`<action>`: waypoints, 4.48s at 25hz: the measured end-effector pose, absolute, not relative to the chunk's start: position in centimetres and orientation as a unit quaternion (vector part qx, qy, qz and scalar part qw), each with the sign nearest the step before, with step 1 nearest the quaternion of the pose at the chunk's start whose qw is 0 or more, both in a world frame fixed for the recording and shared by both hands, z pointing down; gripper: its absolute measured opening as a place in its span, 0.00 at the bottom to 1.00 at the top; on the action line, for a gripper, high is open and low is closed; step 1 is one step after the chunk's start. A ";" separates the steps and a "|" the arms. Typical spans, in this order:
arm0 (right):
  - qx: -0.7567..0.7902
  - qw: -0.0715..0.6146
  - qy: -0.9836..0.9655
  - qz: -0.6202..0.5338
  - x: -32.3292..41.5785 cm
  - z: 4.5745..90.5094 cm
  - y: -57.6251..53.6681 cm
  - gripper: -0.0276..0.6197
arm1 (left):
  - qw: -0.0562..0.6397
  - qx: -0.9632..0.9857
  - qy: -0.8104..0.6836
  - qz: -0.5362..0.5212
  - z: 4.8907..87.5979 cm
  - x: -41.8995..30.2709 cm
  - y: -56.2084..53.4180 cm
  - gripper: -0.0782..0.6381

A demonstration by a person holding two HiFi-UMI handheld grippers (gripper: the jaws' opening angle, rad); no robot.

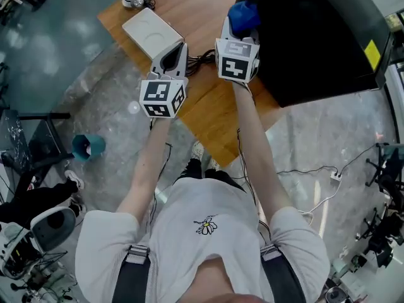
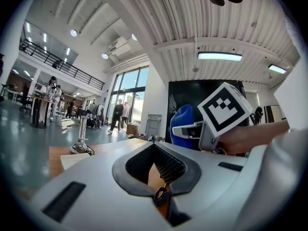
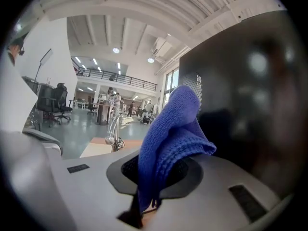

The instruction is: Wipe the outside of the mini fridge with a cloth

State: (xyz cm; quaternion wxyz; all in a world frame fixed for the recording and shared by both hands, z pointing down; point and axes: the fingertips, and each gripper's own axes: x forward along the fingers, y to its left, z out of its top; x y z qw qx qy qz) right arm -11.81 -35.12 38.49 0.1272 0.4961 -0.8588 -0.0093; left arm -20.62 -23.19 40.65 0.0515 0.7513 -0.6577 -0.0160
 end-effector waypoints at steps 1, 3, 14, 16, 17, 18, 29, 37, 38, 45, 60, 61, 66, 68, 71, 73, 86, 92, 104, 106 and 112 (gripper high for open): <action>0.496 0.138 -0.857 -0.009 -12.4 39.3 -35.8 0.15 | 0.055 0.750 -0.659 -0.016 41.0 -21.0 -23.5 0.11; 0.495 0.154 -0.855 -0.003 -13.3 40.8 -36.8 0.15 | 0.059 0.748 -0.661 -0.016 41.4 -21.4 -24.1 0.11; 0.525 0.153 -0.836 0.044 -13.0 42.1 -40.2 0.15 | 0.064 0.743 -0.666 -0.015 42.2 -22.3 -25.0 0.11; 0.534 0.153 -0.831 0.045 -12.5 42.2 -40.2 0.15 | 0.064 0.743 -0.666 -0.016 42.2 -22.2 -25.0 0.11; 0.538 0.150 -0.828 0.046 -12.3 42.2 -40.2 0.15 | 0.064 0.744 -0.665 -0.015 42.1 -22.1 -25.1 0.11; 0.542 0.146 -0.826 0.048 -12.0 42.3 -40.2 0.15 | 0.064 0.744 -0.664 -0.015 42.1 -22.0 -25.1 0.11; 0.577 0.128 -0.804 0.060 -7.6 42.7 -37.9 0.15 | 0.061 0.757 -0.650 -0.018 41.9 -19.8 -23.8 0.11; 0.602 0.122 -0.787 0.059 -2.6 42.7 -34.9 0.15 | 0.054 0.776 -0.629 -0.015 41.0 -16.1 -22.4 0.11; 0.607 0.121 -0.783 0.059 -1.7 42.7 -34.6 0.15 | 0.054 0.779 -0.624 -0.014 41.0 -15.5 -22.4 0.11; 0.626 0.099 -0.770 0.077 3.4 42.4 -31.2 0.15 | 0.052 0.800 -0.598 -0.014 40.8 -11.0 -22.2 0.11; 0.661 0.101 -0.741 0.054 13.2 41.7 -25.7 0.15 | 0.047 0.832 -0.552 -0.017 39.3 -2.7 -21.1 0.11; 0.663 0.101 -0.740 0.053 13.8 41.6 -25.4 0.15 | 0.047 0.834 -0.550 -0.018 39.3 -2.3 -20.9 0.11; 0.672 0.103 -0.732 0.050 16.2 41.1 -24.1 0.15 | 0.047 0.839 -0.542 -0.022 38.8 -0.7 -20.4 0.11; 0.677 0.105 -0.727 0.047 17.2 41.0 -23.7 0.15 | 0.046 0.840 -0.540 -0.023 38.6 -0.4 -20.3 0.11; 0.684 0.107 -0.720 0.046 18.3 41.1 -23.2 0.15 | 0.047 0.841 -0.538 -0.025 38.5 -0.1 -20.1 0.11; 0.687 0.108 -0.717 0.045 18.8 41.1 -23.2 0.15 | 0.048 0.842 -0.537 -0.026 38.5 0.0 -20.2 0.11; 0.602 0.071 -0.794 0.056 7.0 40.4 -23.8 0.15 | 0.061 0.814 -0.577 -0.031 40.1 -6.8 -21.6 0.11; 0.542 0.093 -0.834 0.055 -2.5 43.5 -28.8 0.15 | 0.053 0.788 -0.613 -0.026 42.0 -13.1 -22.8 0.11; 0.524 0.143 -0.836 0.081 -13.2 50.5 -39.0 0.15 | 0.101 0.753 -0.650 -0.019 48.3 -21.6 -26.7 0.11; 0.522 0.143 -0.837 0.087 -13.9 51.1 -39.8 0.15 | 0.106 0.752 -0.650 -0.018 49.0 -22.1 -27.2 0.11; 0.530 0.141 -0.830 0.099 -13.7 52.0 -41.3 0.15 | 0.111 0.757 -0.644 -0.018 49.5 -21.9 -28.8 0.11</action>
